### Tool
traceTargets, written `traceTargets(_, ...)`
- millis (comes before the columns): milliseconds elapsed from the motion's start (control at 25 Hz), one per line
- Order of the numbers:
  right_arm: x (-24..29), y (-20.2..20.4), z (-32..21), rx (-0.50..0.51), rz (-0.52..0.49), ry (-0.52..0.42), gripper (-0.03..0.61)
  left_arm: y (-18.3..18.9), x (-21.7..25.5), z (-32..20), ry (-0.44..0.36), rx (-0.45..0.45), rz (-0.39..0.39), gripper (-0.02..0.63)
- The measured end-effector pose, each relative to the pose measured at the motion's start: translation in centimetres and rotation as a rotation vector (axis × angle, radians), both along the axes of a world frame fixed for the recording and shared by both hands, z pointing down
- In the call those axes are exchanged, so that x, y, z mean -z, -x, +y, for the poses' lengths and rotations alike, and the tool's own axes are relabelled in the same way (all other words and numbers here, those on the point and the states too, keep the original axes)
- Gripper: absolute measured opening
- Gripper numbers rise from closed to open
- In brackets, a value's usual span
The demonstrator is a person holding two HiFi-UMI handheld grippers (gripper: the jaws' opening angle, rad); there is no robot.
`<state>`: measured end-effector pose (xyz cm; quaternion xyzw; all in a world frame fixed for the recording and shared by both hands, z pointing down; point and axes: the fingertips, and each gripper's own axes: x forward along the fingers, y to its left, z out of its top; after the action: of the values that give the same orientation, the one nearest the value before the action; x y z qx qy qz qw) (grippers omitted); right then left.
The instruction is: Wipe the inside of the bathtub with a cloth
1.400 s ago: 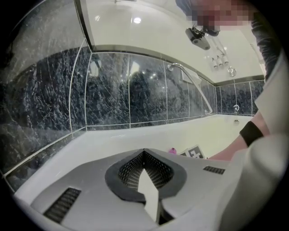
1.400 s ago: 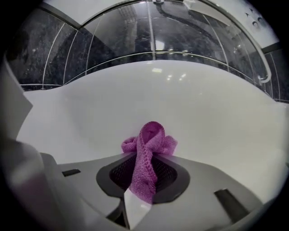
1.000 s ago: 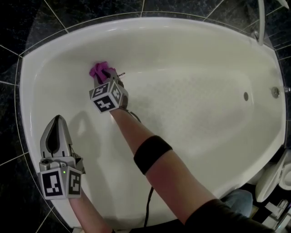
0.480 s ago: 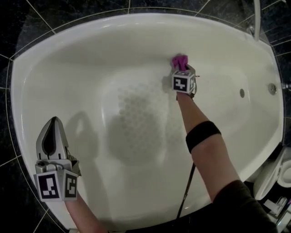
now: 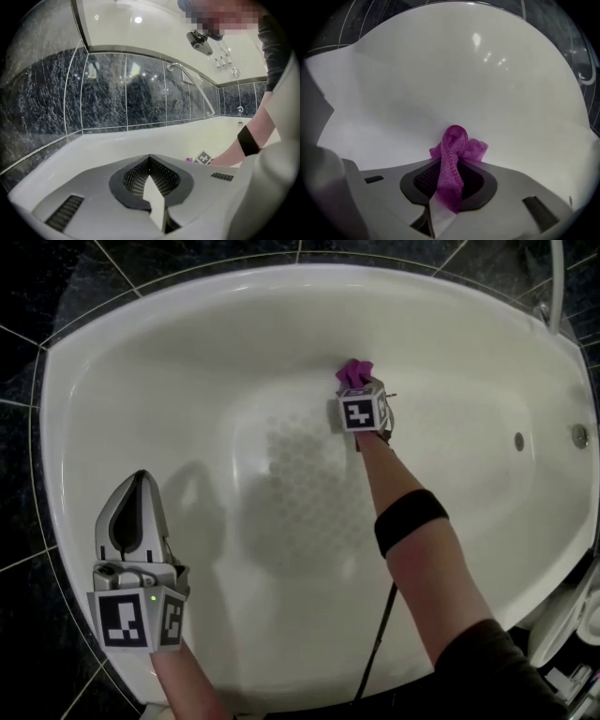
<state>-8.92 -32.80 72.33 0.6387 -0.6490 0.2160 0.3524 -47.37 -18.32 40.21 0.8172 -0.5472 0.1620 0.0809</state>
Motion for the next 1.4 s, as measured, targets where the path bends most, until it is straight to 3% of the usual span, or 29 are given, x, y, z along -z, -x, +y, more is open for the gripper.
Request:
traceTargets(160, -0.3, 6.8, -0.2, 0.051, -0.087, 0.034, 0.101, 0.5, 0.6, 0.0, -0.014, 0.009, 0.01, -0.002)
traceTargets(360, 3.6, 24.1, -1.9, 0.367, -0.289, 0.017, 0.103, 1.5, 2.8, 0.3, -0.04, 0.044, 0.03, -0.002)
traceTargets(480, 4.5, 27.9, -2.0, 0.295, -0.342, 0.055, 0.1, 2.2, 4.7, 0.7, -0.054, 0.054, 0.039, -0.003)
traceTargets(520, 5.6, 29.3, -1.9, 0.316, -0.368, 0.041, 0.098, 2.6, 5.2, 0.9, -0.056, 0.06, 0.043, -0.003)
traceTargets(680, 12.9, 36.1, -2.8, 0.514, -0.423, -0.105, 0.098, 4.2, 6.4, 2.5, -0.039, 0.083, 0.038, -0.002)
traceTargets(800, 22.8, 43.8, -2.8, 0.7, -0.473, -0.262, 0.1, 6.0, 8.0, 4.1, -0.028, 0.123, 0.035, -0.003)
traceTargets(920, 29.9, 51.9, -1.9, 0.916, -0.396, -0.33, 0.1, 7.0, 10.6, 6.0, -0.027, 0.143, 0.024, -0.003)
traceTargets(1000, 30.7, 53.7, -1.5, 0.914, -0.368, -0.316, 0.1, 7.0, 12.7, 7.9, -0.014, 0.17, 0.059, -0.003)
traceTargets(1200, 29.2, 50.5, -2.9, 0.751, -0.371, -0.284, 0.103, 8.5, 14.2, 13.5, 0.047, 0.19, 0.071, -0.003)
traceTargets(1400, 27.7, 52.6, 1.6, 0.89, -0.335, -0.243, 0.104, 11.4, 14.4, 15.2, -0.008, 0.21, 0.015, -0.003)
